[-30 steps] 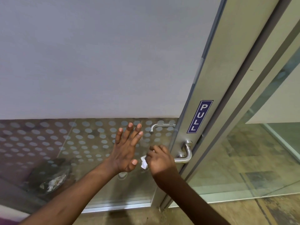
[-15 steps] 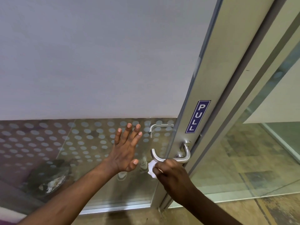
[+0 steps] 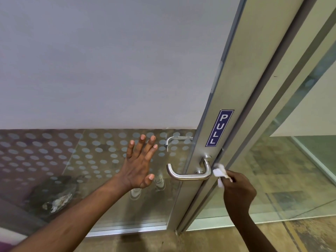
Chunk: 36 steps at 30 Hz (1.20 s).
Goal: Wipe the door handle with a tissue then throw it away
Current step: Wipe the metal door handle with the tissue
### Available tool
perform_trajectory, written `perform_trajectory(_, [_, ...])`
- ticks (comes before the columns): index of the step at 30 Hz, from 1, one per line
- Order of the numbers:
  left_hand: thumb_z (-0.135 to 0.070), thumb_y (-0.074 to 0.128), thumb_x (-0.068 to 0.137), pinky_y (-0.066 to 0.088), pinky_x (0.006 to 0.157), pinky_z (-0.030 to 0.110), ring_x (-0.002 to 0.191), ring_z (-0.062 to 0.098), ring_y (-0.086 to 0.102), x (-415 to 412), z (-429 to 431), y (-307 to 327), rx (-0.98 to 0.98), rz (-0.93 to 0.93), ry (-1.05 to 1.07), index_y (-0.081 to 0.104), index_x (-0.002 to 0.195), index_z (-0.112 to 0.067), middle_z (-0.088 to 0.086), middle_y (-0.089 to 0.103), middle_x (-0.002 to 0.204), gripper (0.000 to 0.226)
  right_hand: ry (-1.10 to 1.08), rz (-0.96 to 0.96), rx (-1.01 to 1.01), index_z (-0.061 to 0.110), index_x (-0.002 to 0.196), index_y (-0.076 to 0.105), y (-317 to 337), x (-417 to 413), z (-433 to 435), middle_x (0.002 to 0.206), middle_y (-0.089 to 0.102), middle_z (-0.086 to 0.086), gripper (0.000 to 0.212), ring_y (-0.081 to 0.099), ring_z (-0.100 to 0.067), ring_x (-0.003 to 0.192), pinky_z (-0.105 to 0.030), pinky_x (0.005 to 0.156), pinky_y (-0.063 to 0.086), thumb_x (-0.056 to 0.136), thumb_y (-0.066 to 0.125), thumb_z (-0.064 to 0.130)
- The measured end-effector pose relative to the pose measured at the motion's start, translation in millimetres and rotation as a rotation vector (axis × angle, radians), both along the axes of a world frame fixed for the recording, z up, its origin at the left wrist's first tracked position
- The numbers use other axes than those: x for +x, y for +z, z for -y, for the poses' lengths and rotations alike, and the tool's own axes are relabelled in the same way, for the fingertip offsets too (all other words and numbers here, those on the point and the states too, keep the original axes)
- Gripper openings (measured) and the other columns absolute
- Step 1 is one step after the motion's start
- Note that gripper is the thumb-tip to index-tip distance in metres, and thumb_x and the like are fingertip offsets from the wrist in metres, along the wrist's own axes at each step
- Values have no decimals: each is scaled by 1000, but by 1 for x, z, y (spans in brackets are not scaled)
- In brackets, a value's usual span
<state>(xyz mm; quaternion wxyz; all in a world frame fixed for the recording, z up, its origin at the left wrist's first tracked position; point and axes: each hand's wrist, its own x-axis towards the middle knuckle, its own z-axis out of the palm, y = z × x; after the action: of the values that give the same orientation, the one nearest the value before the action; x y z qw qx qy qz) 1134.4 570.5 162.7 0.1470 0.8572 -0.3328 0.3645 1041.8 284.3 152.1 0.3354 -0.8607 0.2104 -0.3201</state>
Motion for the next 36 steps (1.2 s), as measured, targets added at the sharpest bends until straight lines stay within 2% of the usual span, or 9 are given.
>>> perform_trajectory(5, [-56, 6, 92, -12, 115, 44, 146, 26, -8, -1, 2, 3, -11, 14, 5, 30, 136, 3, 4, -2, 161, 77, 142, 88, 1225, 3, 83, 71, 9, 19, -25, 66, 74, 1, 10, 68, -13, 59, -26, 58, 55, 82, 63, -5])
perform_trajectory(9, [-56, 6, 93, -12, 115, 44, 146, 26, -8, -2, 1, 3, -2, 21, 7, 31, 135, 4, 4, -2, 161, 77, 135, 76, 1551, 2, 102, 63, 13, 31, -32, 87, 72, -10, 27, 68, -24, 70, -37, 67, 61, 91, 43, -11])
perform_trajectory(12, [-55, 6, 93, -12, 115, 45, 146, 27, -8, -1, 2, 2, 3, 24, 12, 31, 135, 3, 4, -2, 161, 77, 192, 121, 1742, 5, 117, 54, 9, 27, -38, 97, 62, -14, 41, 60, -25, 80, -26, 61, 59, 93, 27, -14])
perform_trajectory(19, [-54, 7, 93, -12, 115, 45, 146, 27, -8, -2, 3, 3, 2, 33, 9, 32, 134, 3, 4, -1, 161, 75, 302, 150, 1874, 9, 94, 60, -6, 9, -73, 66, 68, 3, 50, 60, -9, 51, -15, 48, 51, 81, 22, -21])
perform_trajectory(24, [-54, 6, 93, -11, 116, 44, 146, 27, -8, -3, 3, 4, 3, 43, 15, 31, 135, 3, 4, -1, 161, 75, 414, 113, 1897, 0, 97, 55, -4, 10, -104, 78, 65, -14, 49, 57, -9, 55, -14, 45, 46, 81, 15, -22])
perform_trajectory(26, [-53, 5, 93, -11, 116, 44, 146, 27, -8, -3, 3, 4, 8, 39, 18, 31, 135, 3, 5, -1, 161, 75, 431, 25, 1908, -6, 108, 55, -4, 11, -120, 109, 61, -35, 46, 66, -12, 65, -15, 52, 50, 84, 18, -22])
perform_trajectory(30, [-53, 5, 93, -12, 116, 44, 146, 27, -8, -3, 2, 3, 23, 32, 30, 32, 134, 3, 4, -2, 161, 75, 343, 62, 1815, 9, 111, 59, -6, 20, -144, 111, 65, -9, 55, 64, -21, 97, -35, 96, 40, 86, 24, -25])
perform_trajectory(33, [-53, 5, 93, -12, 116, 44, 146, 26, -8, -3, 3, 5, 11, 36, 29, 32, 133, 3, 4, -2, 161, 74, 326, 109, 1839, 4, 101, 62, -4, 26, -149, 94, 71, -9, 51, 64, -28, 94, -42, 94, 43, 85, 24, -26])
perform_trajectory(36, [-53, 6, 93, -11, 115, 44, 146, 26, -8, -3, 4, 5, 3, 39, 30, 32, 133, 3, 3, -2, 161, 74, 393, 189, 1894, 3, 88, 72, 0, 32, -152, 87, 74, -11, 34, 70, -24, 83, -35, 85, 55, 84, 45, -17])
